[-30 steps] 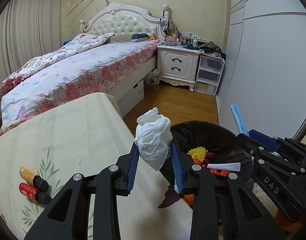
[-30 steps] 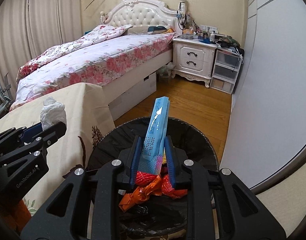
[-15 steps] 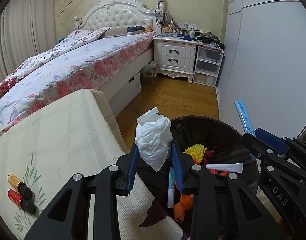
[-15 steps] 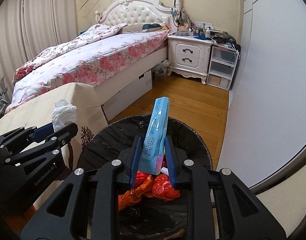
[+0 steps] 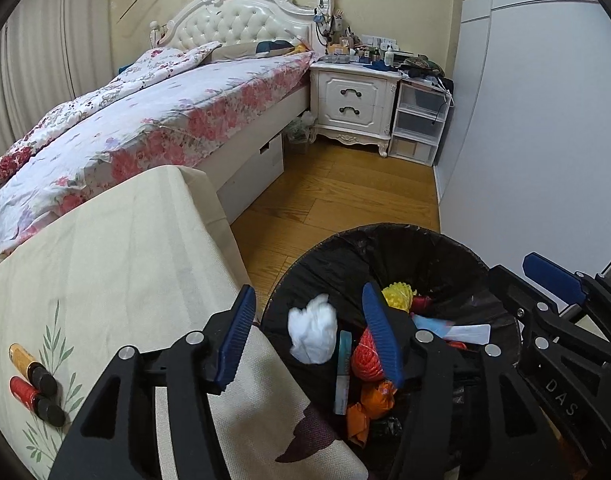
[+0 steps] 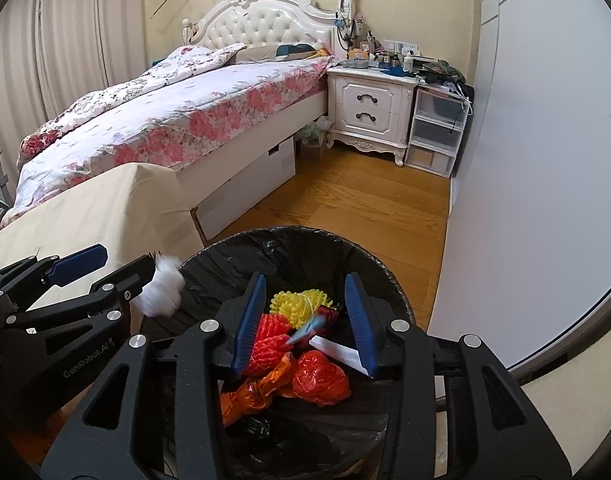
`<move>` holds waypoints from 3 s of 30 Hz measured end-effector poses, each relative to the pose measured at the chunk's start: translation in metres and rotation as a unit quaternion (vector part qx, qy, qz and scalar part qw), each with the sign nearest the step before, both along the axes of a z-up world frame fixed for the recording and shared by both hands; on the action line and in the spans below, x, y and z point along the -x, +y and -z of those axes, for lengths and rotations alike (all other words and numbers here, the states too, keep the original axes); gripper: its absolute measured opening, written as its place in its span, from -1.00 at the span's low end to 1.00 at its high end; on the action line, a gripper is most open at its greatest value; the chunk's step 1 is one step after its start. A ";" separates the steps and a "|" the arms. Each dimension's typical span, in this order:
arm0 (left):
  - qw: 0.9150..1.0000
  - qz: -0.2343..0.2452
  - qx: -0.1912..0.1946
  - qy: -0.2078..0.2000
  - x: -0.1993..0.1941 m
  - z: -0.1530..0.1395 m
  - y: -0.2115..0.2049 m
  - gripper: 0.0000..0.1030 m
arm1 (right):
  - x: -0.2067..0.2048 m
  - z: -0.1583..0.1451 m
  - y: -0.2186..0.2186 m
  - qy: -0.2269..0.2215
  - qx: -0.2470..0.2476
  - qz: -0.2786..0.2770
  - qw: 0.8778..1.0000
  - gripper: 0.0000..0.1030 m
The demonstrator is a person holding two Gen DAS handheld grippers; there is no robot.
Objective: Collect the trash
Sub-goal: 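Open the left gripper to drop the tissue while right drops the blue packet, then move both open tools from the bin back to the bottles on the table, then grasp the red bottle with the left gripper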
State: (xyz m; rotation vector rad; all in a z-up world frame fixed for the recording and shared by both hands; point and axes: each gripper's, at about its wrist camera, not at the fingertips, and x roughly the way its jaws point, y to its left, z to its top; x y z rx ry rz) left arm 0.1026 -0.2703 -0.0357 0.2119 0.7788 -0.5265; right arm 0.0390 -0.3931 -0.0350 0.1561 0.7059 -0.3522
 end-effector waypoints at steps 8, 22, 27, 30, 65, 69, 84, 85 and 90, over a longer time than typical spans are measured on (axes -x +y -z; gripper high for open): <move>1.000 -0.003 0.002 0.001 0.000 -0.001 0.002 0.33 | 0.002 -0.003 -0.004 -0.002 0.003 0.014 1.000 -0.11; 0.998 -0.068 0.000 0.007 0.005 -0.010 0.059 0.34 | -0.007 -0.005 0.026 0.000 -0.015 -0.027 1.000 0.03; 0.994 -0.106 -0.005 0.009 0.007 -0.012 0.091 0.34 | -0.012 -0.006 0.052 0.005 -0.014 -0.057 0.998 0.03; 0.991 -0.130 -0.008 0.011 0.007 -0.012 0.111 0.34 | -0.015 -0.008 0.068 0.008 -0.015 -0.075 0.997 0.03; 0.968 -0.241 -0.009 0.064 0.010 0.009 0.243 0.35 | -0.031 -0.006 0.172 0.032 0.000 -0.190 0.981 0.04; 0.969 -0.239 -0.005 0.067 0.005 0.009 0.246 0.28 | -0.032 -0.005 0.179 0.034 0.002 -0.199 0.979 0.04; 0.975 -0.219 -0.029 0.040 0.005 0.009 0.249 -0.52 | -0.038 -0.001 0.202 0.046 0.011 -0.220 0.974 0.04; 0.975 -0.218 -0.029 0.040 0.005 0.009 0.250 -0.52 | -0.039 -0.001 0.204 0.046 0.012 -0.222 0.974 0.04; 0.973 -0.226 -0.031 0.039 0.007 0.010 0.261 -0.52 | -0.044 0.001 0.219 0.053 0.016 -0.238 0.970 0.04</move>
